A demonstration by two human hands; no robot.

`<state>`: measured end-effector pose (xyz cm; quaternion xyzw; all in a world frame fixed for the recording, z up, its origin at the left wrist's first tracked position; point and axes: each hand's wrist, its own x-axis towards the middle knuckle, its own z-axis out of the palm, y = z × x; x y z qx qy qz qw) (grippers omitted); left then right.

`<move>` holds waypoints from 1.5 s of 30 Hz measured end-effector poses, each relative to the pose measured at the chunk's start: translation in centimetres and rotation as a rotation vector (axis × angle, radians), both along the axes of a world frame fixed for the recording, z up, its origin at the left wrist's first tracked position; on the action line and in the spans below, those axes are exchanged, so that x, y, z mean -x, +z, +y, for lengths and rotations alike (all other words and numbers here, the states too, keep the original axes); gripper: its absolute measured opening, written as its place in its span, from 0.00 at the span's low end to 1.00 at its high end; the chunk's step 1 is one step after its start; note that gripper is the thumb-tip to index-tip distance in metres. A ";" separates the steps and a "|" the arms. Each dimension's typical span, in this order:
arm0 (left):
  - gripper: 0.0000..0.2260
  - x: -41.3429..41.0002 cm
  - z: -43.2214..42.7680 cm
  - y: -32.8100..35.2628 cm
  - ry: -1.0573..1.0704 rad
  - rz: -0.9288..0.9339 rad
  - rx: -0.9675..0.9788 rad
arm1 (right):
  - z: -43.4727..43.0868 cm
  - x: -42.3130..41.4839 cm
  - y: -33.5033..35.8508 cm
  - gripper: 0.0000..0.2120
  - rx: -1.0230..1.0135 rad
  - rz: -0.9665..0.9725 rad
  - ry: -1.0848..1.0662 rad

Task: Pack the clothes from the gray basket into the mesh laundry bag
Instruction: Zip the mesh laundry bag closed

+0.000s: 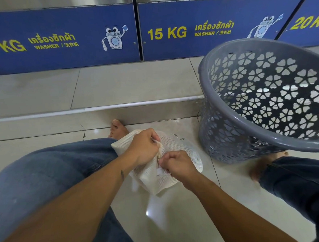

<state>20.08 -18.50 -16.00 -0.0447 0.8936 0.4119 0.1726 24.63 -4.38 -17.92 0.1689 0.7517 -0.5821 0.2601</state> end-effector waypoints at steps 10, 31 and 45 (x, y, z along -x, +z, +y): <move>0.04 0.4 -0.4 0.1 0.013 -0.030 -0.046 | 0.1 -0.2 -0.4 0.13 0.065 -0.050 -0.040; 0.29 0.8 0.2 0.2 -0.145 -0.273 -0.191 | 1.1 0.1 -0.7 0.08 0.290 -0.199 -0.220; 0.31 0.4 0.5 -0.4 -0.239 -0.269 -0.132 | 1.7 -0.1 -1.1 0.09 0.426 -0.257 -0.248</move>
